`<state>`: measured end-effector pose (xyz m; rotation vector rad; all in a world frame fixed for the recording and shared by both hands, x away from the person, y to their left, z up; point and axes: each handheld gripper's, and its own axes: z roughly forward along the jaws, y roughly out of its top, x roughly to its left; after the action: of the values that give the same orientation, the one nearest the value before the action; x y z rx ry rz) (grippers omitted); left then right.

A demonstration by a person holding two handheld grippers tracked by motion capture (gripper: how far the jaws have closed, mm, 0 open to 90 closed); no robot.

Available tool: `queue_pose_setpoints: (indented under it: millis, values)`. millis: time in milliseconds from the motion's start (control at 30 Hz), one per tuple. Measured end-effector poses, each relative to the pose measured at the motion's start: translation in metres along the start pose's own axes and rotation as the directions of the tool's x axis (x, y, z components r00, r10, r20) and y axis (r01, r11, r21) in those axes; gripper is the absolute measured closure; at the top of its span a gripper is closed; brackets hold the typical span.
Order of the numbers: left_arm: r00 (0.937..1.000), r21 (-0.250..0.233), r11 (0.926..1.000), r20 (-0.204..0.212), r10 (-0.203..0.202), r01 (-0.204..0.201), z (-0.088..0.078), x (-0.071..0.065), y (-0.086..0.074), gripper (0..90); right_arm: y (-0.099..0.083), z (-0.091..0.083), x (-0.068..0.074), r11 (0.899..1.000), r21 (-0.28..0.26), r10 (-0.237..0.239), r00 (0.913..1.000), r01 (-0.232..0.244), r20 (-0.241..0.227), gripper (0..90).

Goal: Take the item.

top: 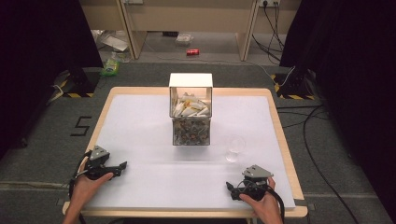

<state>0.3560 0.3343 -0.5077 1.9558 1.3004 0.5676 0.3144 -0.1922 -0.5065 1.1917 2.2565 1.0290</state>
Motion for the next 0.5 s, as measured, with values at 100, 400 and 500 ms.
queue_pose_setpoints:
  millis: [100,400,500]
  values:
    - [1.0000,0.000,1.0000,0.000,0.000,0.000,0.0000,0.0000,0.0000,14.7,-0.0001,-0.0001,-0.0003,1.000,-0.001,-0.001,1.0000,0.001,-0.002,2.9]
    - [1.0000,0.000,1.0000,0.000,0.000,0.000,0.0000,0.0000,0.0000,14.7,0.0005,-0.0039,-0.0044,1.000,-0.002,0.000,1.0000,0.000,0.000,13.8]
    - [1.0000,0.000,1.0000,0.000,0.000,0.000,0.0000,0.0000,0.0000,14.7,0.0006,-0.0069,-0.0094,1.000,-0.011,0.007,0.9999,-0.007,0.010,16.0]
